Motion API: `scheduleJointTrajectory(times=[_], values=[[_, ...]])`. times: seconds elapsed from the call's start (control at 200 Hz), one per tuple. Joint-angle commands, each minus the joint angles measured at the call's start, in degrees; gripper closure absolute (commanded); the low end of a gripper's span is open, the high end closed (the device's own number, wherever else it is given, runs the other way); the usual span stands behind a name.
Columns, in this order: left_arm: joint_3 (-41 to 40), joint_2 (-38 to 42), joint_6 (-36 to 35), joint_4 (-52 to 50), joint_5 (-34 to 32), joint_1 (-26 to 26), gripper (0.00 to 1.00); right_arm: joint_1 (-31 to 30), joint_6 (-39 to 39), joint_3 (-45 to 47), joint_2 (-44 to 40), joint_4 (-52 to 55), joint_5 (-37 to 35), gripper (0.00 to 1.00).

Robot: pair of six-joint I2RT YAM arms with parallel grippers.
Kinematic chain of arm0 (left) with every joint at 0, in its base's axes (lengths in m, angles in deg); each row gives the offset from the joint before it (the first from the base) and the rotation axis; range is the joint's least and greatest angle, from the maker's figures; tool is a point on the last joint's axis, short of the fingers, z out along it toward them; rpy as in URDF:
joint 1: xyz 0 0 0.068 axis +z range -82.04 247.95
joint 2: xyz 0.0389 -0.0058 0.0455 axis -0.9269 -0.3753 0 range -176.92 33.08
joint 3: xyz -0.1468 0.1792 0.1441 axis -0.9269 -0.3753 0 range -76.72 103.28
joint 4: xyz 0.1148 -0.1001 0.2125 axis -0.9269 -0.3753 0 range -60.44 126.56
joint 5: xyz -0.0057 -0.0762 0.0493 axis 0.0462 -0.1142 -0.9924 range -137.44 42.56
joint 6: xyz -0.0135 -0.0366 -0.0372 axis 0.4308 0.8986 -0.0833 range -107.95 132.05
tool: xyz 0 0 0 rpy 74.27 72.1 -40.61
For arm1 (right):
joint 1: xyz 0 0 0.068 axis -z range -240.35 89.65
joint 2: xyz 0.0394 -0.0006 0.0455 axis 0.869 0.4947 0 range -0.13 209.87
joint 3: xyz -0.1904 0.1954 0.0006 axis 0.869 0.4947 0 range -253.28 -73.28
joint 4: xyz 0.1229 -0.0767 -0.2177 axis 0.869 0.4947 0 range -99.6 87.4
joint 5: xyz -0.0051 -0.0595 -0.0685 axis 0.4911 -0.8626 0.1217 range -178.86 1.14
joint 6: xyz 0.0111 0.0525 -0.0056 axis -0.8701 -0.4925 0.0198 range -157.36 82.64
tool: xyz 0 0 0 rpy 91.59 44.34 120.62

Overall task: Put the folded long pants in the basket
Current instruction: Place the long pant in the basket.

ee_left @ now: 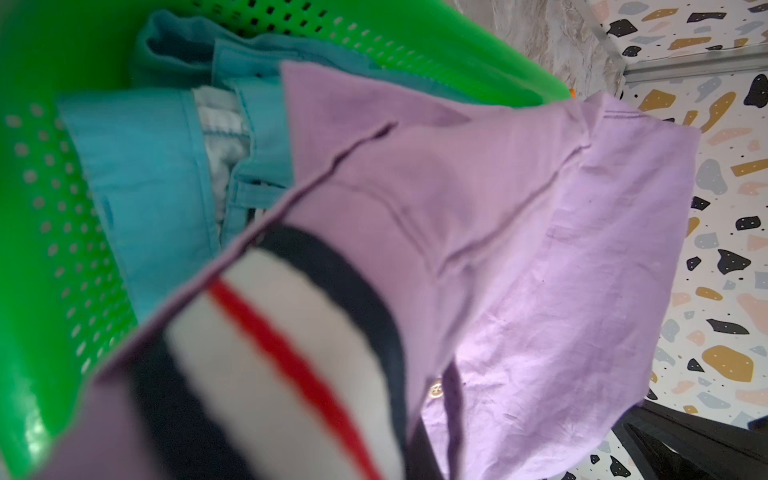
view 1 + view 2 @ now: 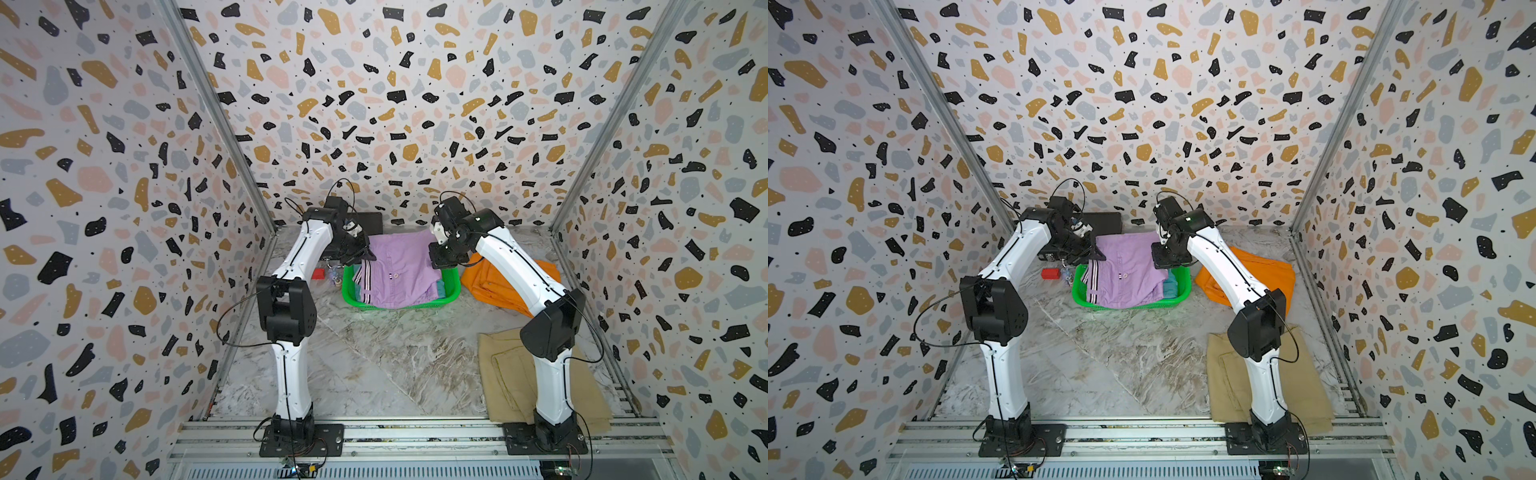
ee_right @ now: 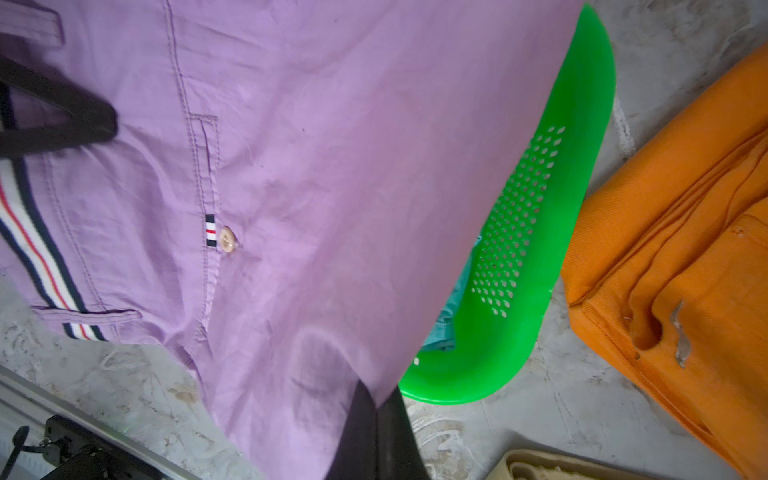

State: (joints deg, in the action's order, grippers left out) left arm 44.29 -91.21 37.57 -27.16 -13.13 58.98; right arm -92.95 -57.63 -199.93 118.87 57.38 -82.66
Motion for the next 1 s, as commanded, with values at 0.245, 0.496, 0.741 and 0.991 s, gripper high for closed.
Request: scheduleJointTrajectory(times=[0.245, 0.496, 0.741, 0.991], values=[[10.13, -9.39, -1.38, 1.61, 3.04, 0.47, 1.00, 3.51, 1.72, -0.13, 4.62, -4.11, 1.07, 1.00], [10.57, -13.45, -0.86, 3.80, 2.27, 0.60, 1.00, 3.87, 1.63, 5.18, 7.32, -6.42, 2.39, 1.00], [9.27, -10.63, -1.89, 4.21, 1.50, 0.62, 0.73, 3.96, 1.71, 5.17, 7.30, -6.71, 2.82, 0.77], [-5.45, 6.38, 1.51, 6.89, -2.68, 0.54, 0.45, 3.99, -0.71, 6.80, -0.73, -5.32, 1.54, 0.69]])
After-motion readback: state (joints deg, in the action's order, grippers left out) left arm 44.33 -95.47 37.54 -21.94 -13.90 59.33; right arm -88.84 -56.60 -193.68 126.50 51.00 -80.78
